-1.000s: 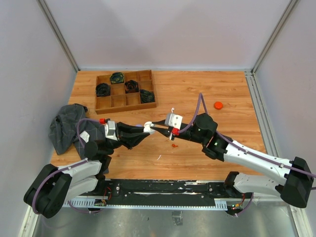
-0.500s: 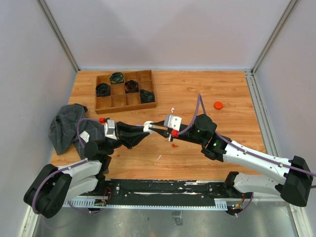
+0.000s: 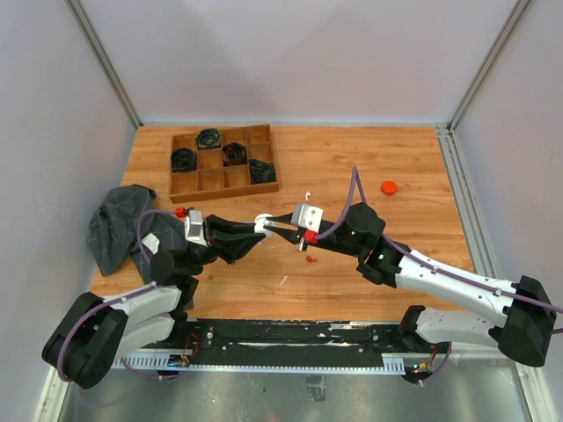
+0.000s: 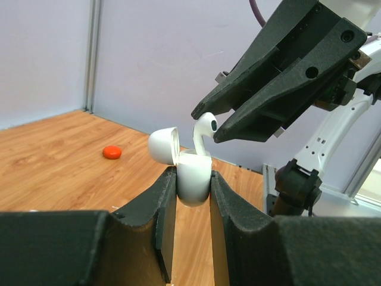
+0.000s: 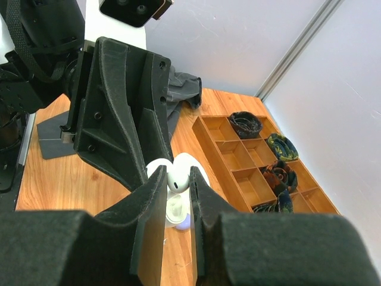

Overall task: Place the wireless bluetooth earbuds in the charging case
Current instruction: Place the earbud in the charging case.

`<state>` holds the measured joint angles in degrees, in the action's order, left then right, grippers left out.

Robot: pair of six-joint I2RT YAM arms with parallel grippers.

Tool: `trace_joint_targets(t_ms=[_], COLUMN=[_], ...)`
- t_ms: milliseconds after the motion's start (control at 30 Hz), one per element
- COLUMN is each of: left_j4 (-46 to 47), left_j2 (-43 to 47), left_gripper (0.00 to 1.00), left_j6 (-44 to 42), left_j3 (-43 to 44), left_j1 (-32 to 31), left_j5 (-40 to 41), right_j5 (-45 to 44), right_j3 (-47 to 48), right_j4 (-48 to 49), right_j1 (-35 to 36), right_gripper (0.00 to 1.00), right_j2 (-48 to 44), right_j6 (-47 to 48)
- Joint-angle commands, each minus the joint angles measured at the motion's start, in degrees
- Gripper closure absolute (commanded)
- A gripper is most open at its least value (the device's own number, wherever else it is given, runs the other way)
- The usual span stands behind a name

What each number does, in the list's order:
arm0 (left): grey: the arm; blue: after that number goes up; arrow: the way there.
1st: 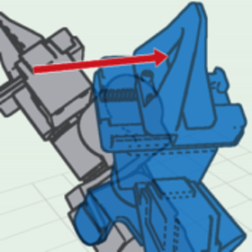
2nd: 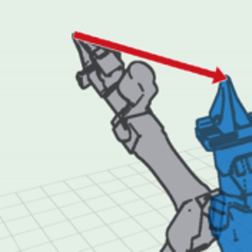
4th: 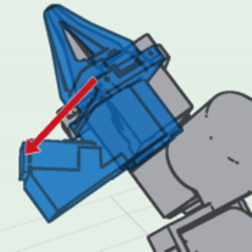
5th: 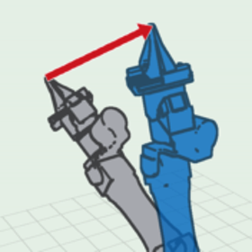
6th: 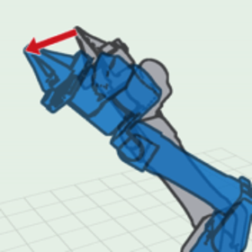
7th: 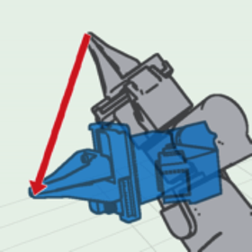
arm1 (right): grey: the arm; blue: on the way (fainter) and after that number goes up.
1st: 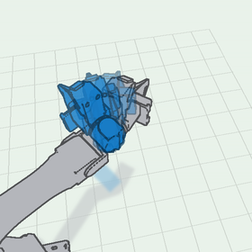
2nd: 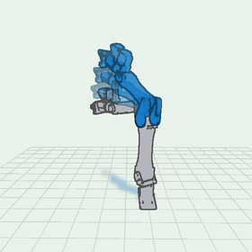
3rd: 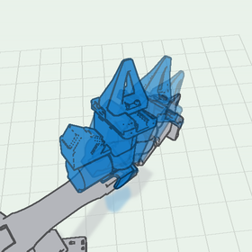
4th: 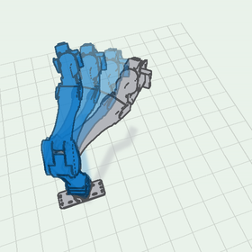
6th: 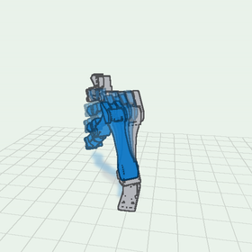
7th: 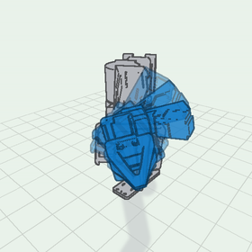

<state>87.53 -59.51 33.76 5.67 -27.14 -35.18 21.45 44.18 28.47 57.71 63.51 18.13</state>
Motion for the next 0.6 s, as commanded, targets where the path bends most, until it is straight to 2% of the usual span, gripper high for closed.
trace_joint_targets(t_ms=[0,333,567], left_j4=[13.9,14.0,14.0], left_j2=[1.2,3.1,3.2], left_gripper=[1.0,1.0,1.0], left_j6=[0.2,-0.6,-2.1], left_j3=[-0.3,-0.9,-1.3], left_j1=[-0.2,-0.2,-0.2], left_j5=[2.4,2.5,2.4], right_j5=[2.2,0.0,0.0], right_j3=[-0.8,-3.2,-3.2], right_j4=[0.7,1.5,0.6], right_j1=[1.4,1.4,1.3], right_gripper=[0.93,0.89,0.79], right_j2=[0.6,0.2,0.1], right_j6=[-1.0,-2.0,-1.8])
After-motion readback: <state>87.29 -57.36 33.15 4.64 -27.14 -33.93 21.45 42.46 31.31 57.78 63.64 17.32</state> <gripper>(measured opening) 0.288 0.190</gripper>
